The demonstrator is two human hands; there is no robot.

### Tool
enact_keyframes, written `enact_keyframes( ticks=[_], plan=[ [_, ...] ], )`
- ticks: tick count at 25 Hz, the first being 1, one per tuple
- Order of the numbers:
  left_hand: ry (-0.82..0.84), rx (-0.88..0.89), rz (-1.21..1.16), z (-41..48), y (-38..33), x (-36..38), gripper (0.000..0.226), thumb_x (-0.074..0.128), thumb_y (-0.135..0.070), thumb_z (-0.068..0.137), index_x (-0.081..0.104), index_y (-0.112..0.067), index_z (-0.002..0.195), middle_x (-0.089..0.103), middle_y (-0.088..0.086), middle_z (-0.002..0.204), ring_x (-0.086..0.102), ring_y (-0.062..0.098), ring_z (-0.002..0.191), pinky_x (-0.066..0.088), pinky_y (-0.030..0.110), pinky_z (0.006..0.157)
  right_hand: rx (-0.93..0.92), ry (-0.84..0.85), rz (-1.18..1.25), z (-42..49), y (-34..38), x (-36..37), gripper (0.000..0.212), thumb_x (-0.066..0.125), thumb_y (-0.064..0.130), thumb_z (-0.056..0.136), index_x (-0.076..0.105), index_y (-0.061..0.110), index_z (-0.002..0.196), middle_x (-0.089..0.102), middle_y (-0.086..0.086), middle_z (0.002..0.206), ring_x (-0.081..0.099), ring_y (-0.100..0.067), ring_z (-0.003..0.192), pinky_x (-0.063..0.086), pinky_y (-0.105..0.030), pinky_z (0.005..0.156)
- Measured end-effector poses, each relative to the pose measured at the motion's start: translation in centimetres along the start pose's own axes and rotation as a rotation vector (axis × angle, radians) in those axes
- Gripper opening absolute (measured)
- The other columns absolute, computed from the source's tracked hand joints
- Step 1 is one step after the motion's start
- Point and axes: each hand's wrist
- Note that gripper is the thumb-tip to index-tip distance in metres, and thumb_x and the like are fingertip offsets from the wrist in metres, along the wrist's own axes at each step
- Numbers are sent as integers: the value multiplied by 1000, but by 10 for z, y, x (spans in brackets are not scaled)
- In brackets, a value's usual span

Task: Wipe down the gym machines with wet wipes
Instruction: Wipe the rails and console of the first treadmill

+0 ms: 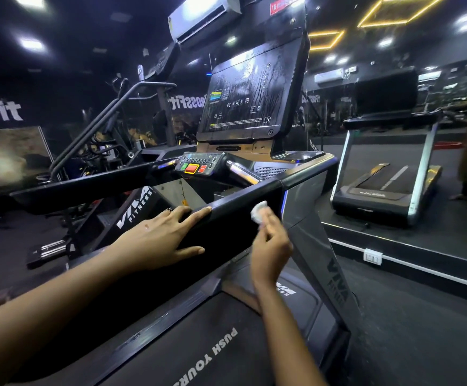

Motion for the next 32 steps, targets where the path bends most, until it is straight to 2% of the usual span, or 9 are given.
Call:
enact_keyframes(
  ticks=[5,9,14,16,21,25,27,29,32],
  plan=[
    [5,2,-2,0,-2,-3,78,36,-65,89,-10,-42,148,20,-5,150,36,16,129,42,32,101,23,151,-139,72,-16,24,34,51,-12,82,69,2,107,68,-14,109,64,-30,100,37,-15,86],
    [1,2,4,1,0,0,79,35,-67,89,-10,-41,148,21,-4,150,37,18,129,41,35,103,-208,141,-182,29,15,27,38,49,-12,69,73,3,96,71,-9,100,60,-30,77,39,-22,74],
    [20,-1,10,1,2,2,82,39,-67,87,-9,-42,148,24,-2,149,42,20,127,43,39,100,-314,270,-15,-54,41,2,42,48,-3,74,68,7,110,67,-4,107,54,-12,96,38,-10,90],
    [54,-2,-14,0,3,0,82,41,-66,87,-10,-43,148,21,-2,150,40,20,130,41,40,102,-245,314,73,-51,35,-7,45,50,-10,70,69,6,108,67,-3,107,56,-9,99,35,-4,94],
    [142,12,77,-24,2,-19,79,40,-62,91,-9,-40,148,5,-3,157,26,19,138,35,34,108,326,119,65,-9,-19,-11,44,46,-18,79,69,6,107,67,-9,113,62,-19,105,34,3,80],
    [140,15,56,-56,13,-28,77,30,-72,86,-12,-45,146,3,-9,157,22,12,141,36,30,103,340,90,60,-23,-28,0,50,43,-23,76,66,5,111,62,-10,116,59,-25,109,35,-10,87],
    [145,32,45,-67,21,-28,91,1,-93,62,-19,-51,141,3,-10,156,23,10,141,39,30,102,341,38,59,-38,-20,4,51,43,-24,72,66,2,110,62,-12,113,59,-26,105,35,-11,87],
    [156,29,37,-77,28,-26,99,-19,-95,42,-27,-57,133,3,-12,156,23,9,140,39,29,103,369,2,88,-62,-5,4,50,43,-24,72,66,1,109,62,-11,109,58,-23,100,35,-8,85],
    [165,21,-53,-90,36,-25,87,-12,-95,46,-31,-63,125,2,-16,155,23,5,140,38,29,105,368,-18,141,-102,22,4,49,46,-26,70,66,0,106,60,-3,101,58,-8,96,35,0,83]
  ],
)
Point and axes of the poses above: each hand's wrist, its own z-axis towards the middle knuckle, its own x-axis out of the palm, y = z × x
